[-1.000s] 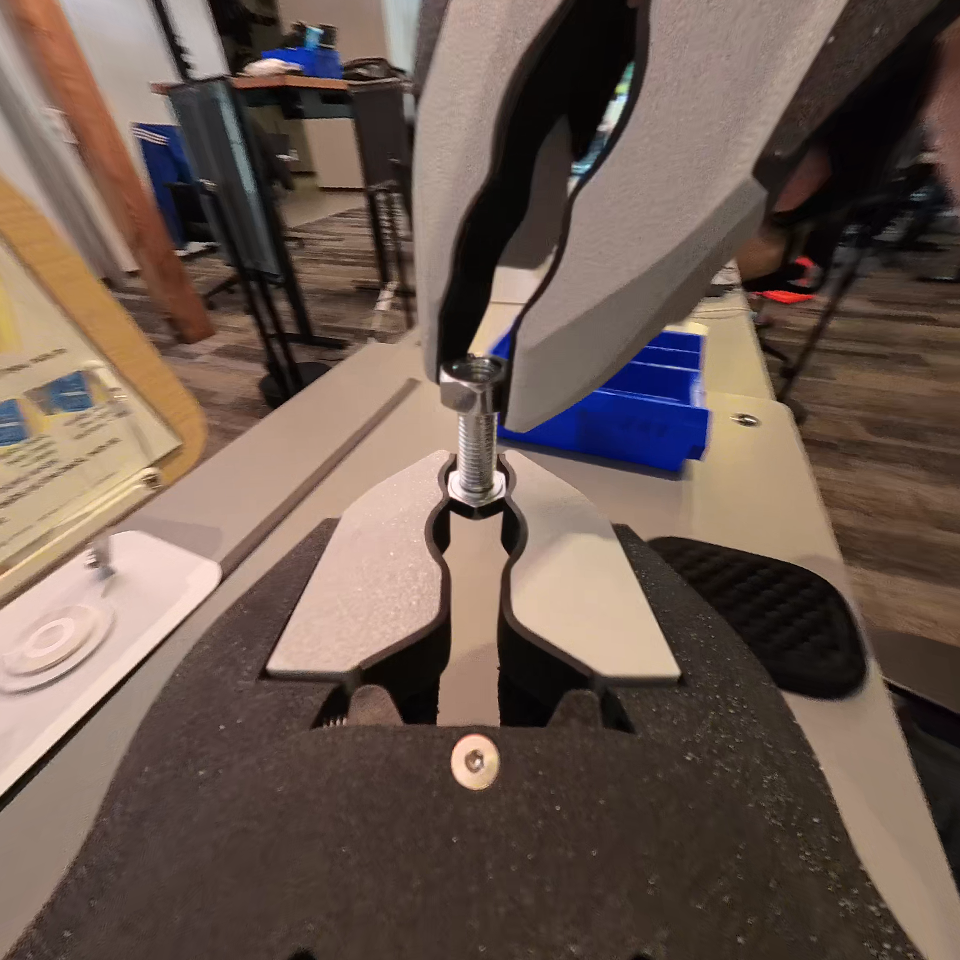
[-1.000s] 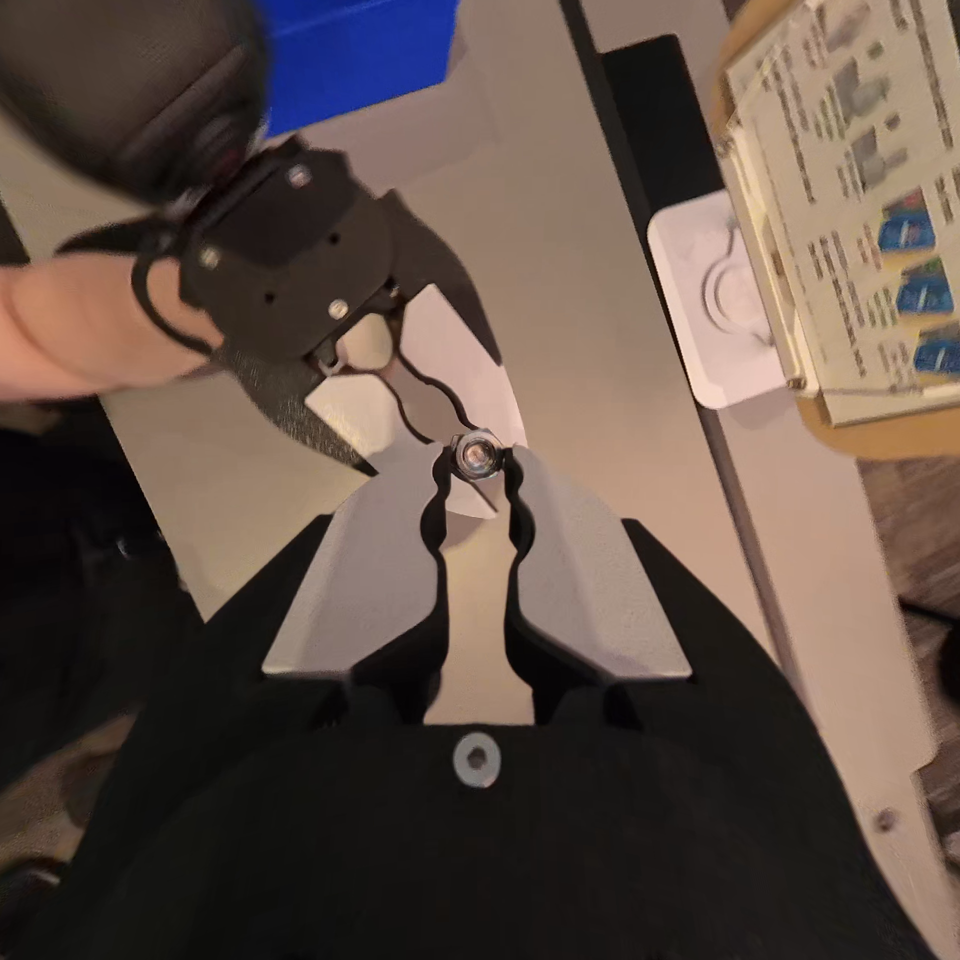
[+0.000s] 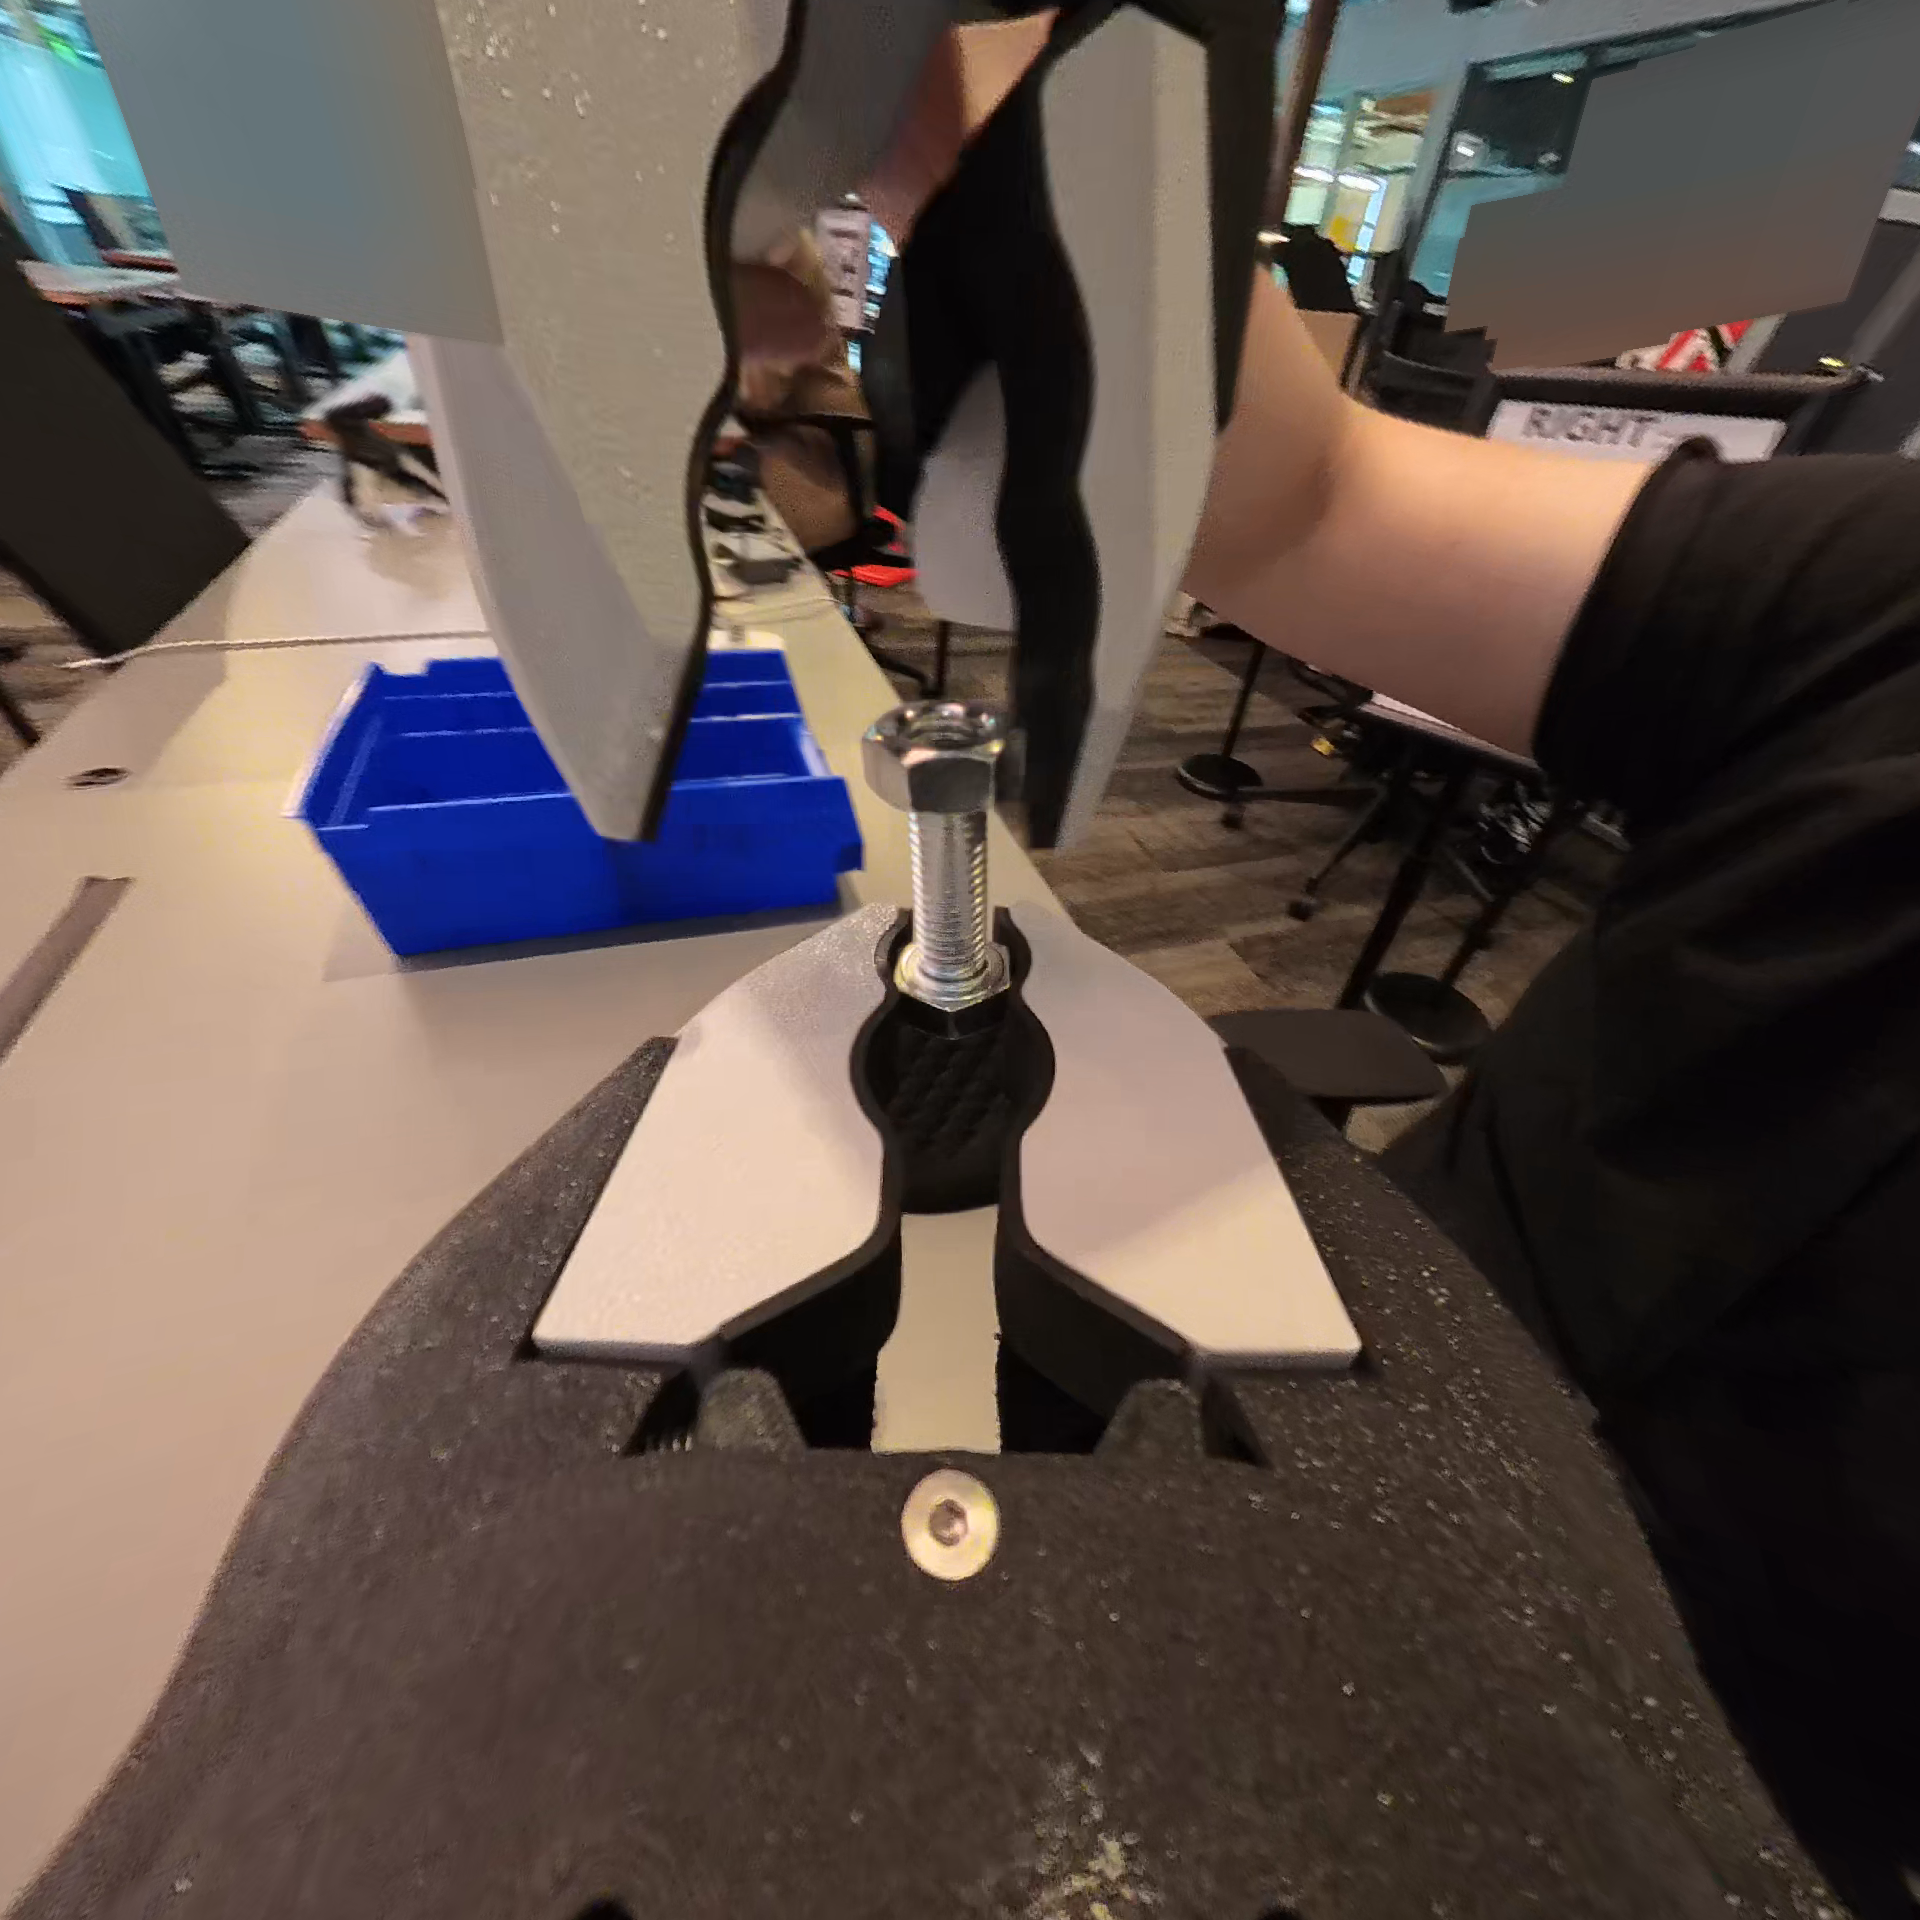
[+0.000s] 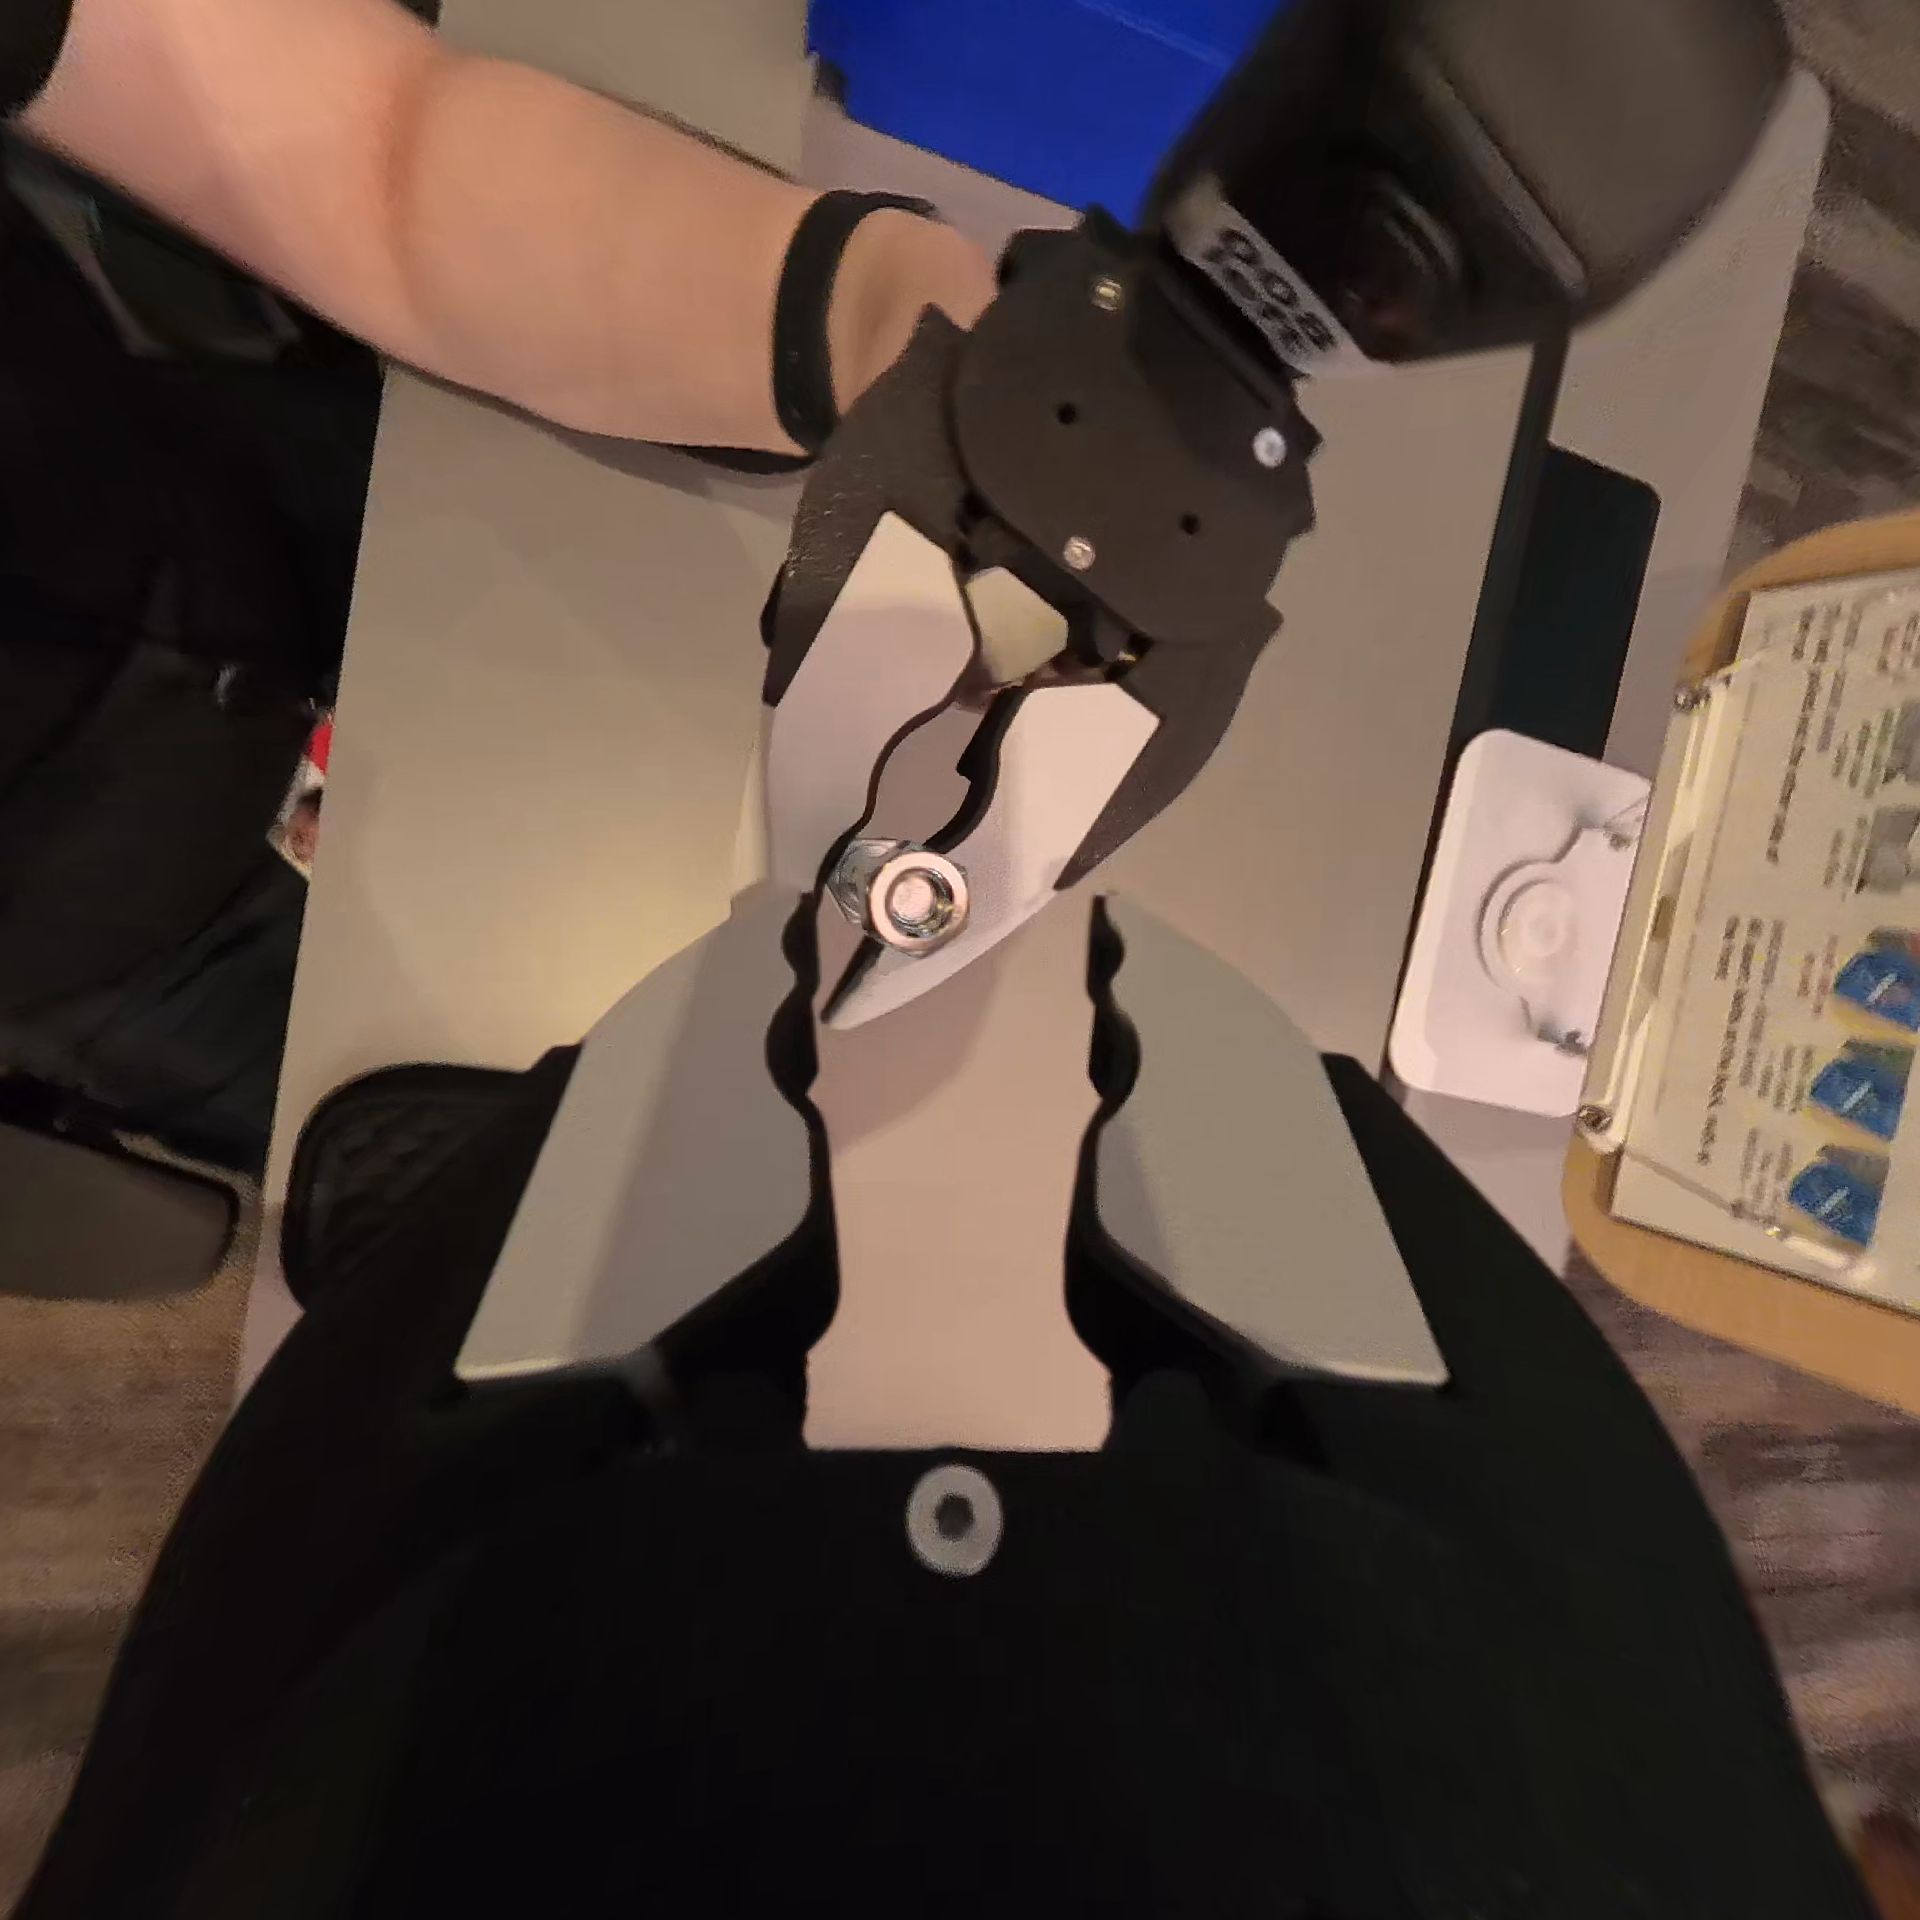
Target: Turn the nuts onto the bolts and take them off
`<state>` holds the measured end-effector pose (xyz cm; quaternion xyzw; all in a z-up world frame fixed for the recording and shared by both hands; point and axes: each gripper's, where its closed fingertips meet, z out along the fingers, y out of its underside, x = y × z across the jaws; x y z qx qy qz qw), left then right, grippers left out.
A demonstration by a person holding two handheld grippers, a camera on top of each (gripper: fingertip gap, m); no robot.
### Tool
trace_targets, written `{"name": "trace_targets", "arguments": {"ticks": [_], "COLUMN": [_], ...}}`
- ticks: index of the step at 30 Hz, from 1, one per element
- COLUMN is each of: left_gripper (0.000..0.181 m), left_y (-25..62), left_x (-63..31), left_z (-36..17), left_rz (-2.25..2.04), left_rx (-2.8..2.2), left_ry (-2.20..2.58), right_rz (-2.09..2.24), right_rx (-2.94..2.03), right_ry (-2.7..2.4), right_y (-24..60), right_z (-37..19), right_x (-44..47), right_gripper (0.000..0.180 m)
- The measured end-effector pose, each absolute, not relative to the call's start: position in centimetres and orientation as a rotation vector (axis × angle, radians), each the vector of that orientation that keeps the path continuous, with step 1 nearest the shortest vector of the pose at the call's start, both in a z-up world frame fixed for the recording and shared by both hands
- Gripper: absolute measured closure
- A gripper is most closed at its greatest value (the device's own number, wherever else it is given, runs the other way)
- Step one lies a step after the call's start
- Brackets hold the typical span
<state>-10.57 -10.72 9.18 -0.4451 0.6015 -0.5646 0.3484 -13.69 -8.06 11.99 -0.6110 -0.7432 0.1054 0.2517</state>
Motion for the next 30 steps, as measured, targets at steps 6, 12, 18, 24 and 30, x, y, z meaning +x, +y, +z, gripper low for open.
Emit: {"name": "trace_targets", "arguments": {"ticks": [6, 12, 18, 24, 30], "left_gripper": [0.166, 0.166, 0.166, 0.167, 0.167], "left_y": [-4.7, 1.4, 3.0, 2.8, 2.7], "left_x": [-10.2, -11.6, -12.5, -12.2, -12.2], "left_z": [9.1, 9.5, 9.1, 8.9, 8.9], "left_rz": [-1.157, -0.761, -0.597, -0.618, -0.596], "left_rx": [-1.345, -1.465, -1.501, -1.511, -1.507], "left_ry": [1.286, 0.923, 0.842, 0.844, 0.857], "right_rz": [0.346, 0.432, 0.246, 0.185, 0.193], "right_rx": [-1.793, -2.097, -2.228, -2.262, -2.295], "right_ry": [-1.558, -1.004, -0.961, -1.020, -1.046], "right_y": [-3.8, -0.2, 0.7, 1.0, 0.9], "right_z": [15.5, 16.9, 15.0, 13.9, 12.9], "right_x": [-14.3, -13.4, -13.5, -14.4, -14.4], "right_gripper": [0.118, 0.138, 0.134, 0.135, 0.147]}}
